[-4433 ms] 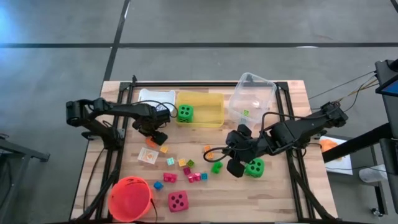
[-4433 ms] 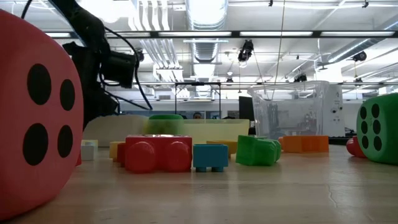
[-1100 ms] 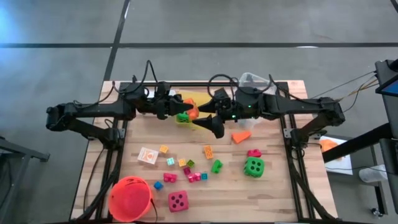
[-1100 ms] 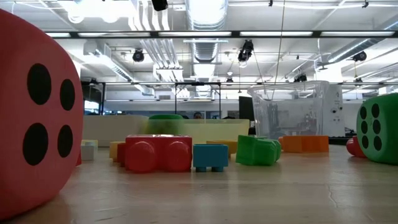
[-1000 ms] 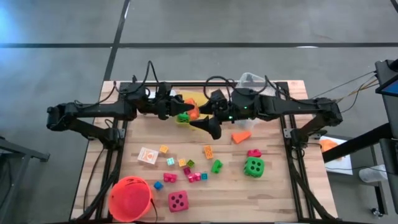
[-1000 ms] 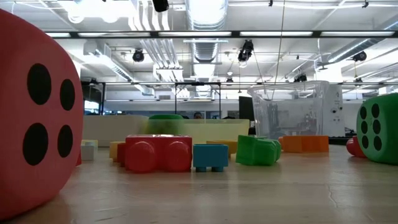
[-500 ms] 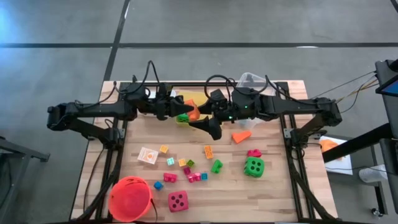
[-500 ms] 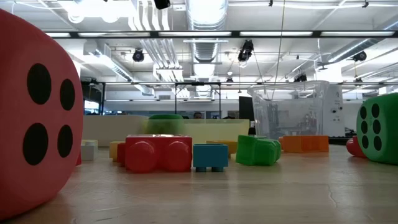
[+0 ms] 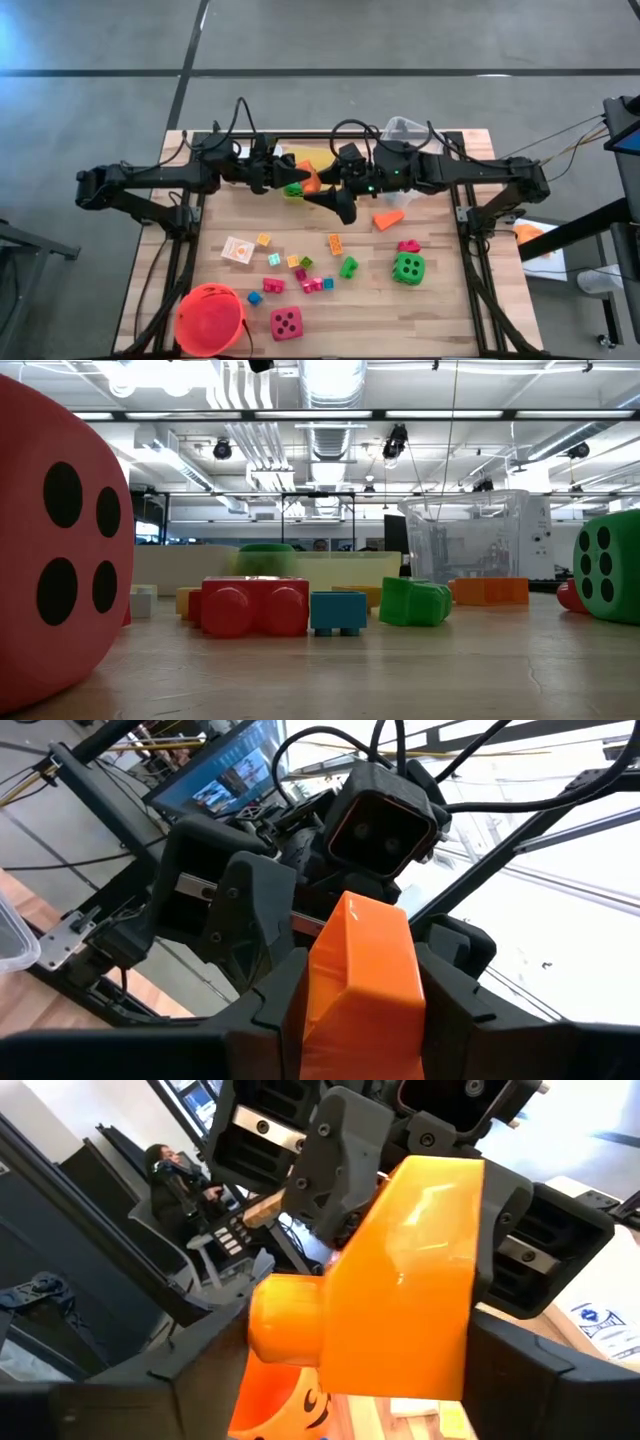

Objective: Pick & Place Toys
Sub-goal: Put the left orange game piece into the transparent bin

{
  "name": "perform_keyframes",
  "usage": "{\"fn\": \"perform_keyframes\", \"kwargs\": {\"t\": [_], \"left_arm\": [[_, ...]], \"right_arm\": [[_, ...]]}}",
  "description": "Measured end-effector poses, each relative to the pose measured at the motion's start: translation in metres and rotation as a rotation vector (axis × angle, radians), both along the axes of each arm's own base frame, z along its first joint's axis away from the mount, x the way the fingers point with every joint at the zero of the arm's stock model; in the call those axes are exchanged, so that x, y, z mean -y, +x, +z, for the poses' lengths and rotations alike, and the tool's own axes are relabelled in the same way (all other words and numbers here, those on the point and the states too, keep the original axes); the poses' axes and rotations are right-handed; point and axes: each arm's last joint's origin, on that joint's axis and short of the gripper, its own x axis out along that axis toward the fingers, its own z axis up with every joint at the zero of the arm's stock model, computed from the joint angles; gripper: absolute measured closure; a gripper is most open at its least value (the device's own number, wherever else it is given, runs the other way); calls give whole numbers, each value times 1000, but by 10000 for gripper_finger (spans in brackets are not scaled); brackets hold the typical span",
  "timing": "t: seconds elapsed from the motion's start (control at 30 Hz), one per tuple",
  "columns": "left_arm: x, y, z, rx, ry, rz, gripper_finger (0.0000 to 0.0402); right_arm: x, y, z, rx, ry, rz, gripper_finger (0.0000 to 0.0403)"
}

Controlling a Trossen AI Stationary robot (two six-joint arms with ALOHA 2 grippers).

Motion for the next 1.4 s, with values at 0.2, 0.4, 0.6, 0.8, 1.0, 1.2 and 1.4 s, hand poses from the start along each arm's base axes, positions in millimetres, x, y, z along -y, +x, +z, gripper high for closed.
{"fn": "perform_keyframes", "kwargs": {"t": [0.2,0.4,0.6,0.8,1.0,1.2,1.4], "left_arm": [[1,0,1,6,7,-9,275],[1,0,0,5,4,-14,275],[1,0,0,1,-8,-9,182],[1,-1,1,4,-8,-11,110],[-4,-4,-1,-42,-36,3,95],[-10,-7,-4,-89,-57,73,94],[-10,-11,-2,-101,-61,75,94]], "right_arm": [[0,1,-1,3,8,3,148],[0,1,0,3,15,1,148],[0,1,-1,-8,19,-5,148],[0,0,-1,-10,23,-4,148],[1,-9,7,2,19,-11,148],[10,-14,5,-50,19,-40,148],[28,-20,-3,-156,36,-95,148]]}}
